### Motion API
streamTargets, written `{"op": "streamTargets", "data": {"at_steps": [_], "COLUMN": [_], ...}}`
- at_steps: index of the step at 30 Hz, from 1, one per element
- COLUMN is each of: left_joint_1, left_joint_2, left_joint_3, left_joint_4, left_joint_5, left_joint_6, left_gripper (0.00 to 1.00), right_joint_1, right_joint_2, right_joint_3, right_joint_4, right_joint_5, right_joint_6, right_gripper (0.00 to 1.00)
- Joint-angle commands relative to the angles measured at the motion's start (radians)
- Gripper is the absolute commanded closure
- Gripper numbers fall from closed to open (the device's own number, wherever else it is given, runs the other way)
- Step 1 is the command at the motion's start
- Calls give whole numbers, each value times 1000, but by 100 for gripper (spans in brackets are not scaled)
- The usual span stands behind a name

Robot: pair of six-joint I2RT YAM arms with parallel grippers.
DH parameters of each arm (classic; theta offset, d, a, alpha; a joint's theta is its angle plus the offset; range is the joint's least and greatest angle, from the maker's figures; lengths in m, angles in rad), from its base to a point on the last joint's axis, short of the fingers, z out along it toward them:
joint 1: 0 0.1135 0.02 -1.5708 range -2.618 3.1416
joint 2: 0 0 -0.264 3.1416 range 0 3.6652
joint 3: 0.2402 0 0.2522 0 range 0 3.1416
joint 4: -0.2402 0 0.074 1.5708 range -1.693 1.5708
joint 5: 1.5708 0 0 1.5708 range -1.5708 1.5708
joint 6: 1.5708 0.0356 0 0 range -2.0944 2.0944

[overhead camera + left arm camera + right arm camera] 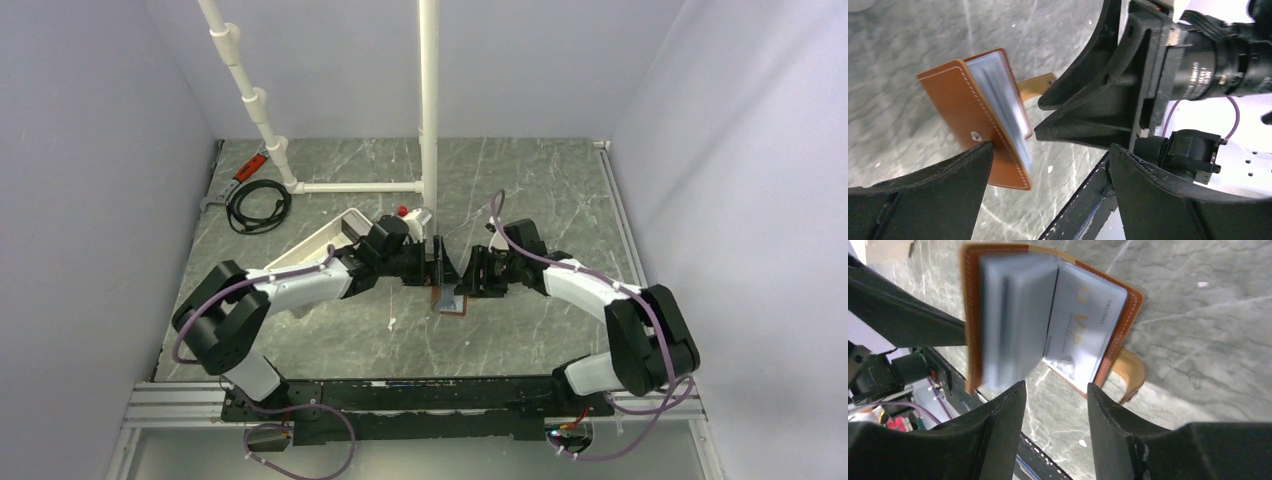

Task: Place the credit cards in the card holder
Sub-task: Close the card holder at the center of the board.

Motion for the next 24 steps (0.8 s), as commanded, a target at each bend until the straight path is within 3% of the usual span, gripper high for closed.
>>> {"op": "streamTargets", "data": {"at_steps": [1, 8, 13, 18, 24], "left_joint_1": [-23, -38, -38, -38, -39], "left_joint_2": [87, 175, 217, 234, 259], "left_joint_3": [72, 104, 106, 113, 130], "left_joint_4": [86, 131, 128, 31, -71], "left_joint_5": [64, 104, 103, 44, 12], "left_joint_6": [-10, -31, -53, -71, -65], "left_gripper": [9, 8, 14, 52, 72], "right_joint_1": [-6, -71, -91, -89, -75], "right_joint_2": [-96, -190, -171, -119, -69], "right_joint_3": [88, 113, 109, 112, 116], "right_joint_4": [-203, -354, -310, -253, -228], "right_joint_5": [150, 265, 194, 139, 135], "right_joint_6": [-37, -81, -120, -118, -124], "right_gripper": [48, 48, 54, 55, 63]}}
